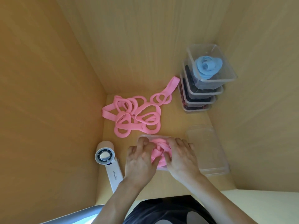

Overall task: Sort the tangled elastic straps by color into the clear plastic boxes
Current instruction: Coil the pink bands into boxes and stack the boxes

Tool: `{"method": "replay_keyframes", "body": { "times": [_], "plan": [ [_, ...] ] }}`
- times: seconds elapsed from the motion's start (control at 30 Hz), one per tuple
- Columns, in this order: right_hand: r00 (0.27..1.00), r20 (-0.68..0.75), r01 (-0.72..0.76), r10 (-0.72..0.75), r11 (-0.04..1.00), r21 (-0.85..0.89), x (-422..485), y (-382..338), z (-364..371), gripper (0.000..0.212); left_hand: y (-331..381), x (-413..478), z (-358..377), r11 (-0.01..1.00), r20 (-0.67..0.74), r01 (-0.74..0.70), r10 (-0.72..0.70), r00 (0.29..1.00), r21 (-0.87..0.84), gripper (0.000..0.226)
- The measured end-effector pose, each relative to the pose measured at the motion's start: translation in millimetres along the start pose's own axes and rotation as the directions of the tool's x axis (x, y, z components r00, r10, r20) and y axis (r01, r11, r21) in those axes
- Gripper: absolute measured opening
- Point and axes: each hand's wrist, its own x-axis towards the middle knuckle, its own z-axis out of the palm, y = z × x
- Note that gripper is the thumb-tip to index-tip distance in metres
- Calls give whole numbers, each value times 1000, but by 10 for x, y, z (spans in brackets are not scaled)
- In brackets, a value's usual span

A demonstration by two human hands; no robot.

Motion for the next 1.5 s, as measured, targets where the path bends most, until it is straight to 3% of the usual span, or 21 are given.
{"method": "replay_keyframes", "body": {
  "times": [0.1,0.2,0.3,0.43,0.53,0.6,0.67,0.73,1.0,1.13,1.33,1.5],
  "plan": [
    [1000,-16,15,-17,998,-67,31,33,7,24,9,-37,55,999,-38,-17,16,999,-32,61],
    [999,24,42,-40,990,-135,61,14,4,27,2,-43,88,993,-37,-118,119,992,25,49],
    [997,39,65,-60,989,-132,63,22,-19,28,-10,7,73,992,19,-123,122,992,37,36],
    [994,16,106,-109,982,158,-67,185,-112,30,-48,-7,70,986,67,-124,132,989,-108,52],
    [992,-127,35,5,948,316,-340,446,-186,32,-102,-80,105,983,74,-168,173,982,-79,74],
    [981,-165,-51,103,955,293,-532,669,-198,28,-100,-105,113,986,87,-158,161,983,-47,91],
    [979,-107,-144,173,961,237,-675,856,-186,20,-63,-101,101,989,87,-141,144,986,-39,97],
    [975,-71,-194,209,966,173,-772,960,-139,16,-40,-94,87,989,85,-139,142,986,-44,96],
    [947,-161,-281,278,960,4,-659,807,59,26,-42,-92,95,991,77,-121,125,989,-51,99],
    [960,-155,-237,231,971,-19,-597,780,60,20,-53,-77,105,991,84,-111,117,990,-73,98],
    [970,-216,-86,111,989,124,-602,756,-189,15,5,-84,79,989,113,-33,50,992,-145,96],
    [972,-234,42,6,979,199,-617,567,-439,13,82,-55,-67,916,66,59,-36,997,-397,88]
  ]
}}
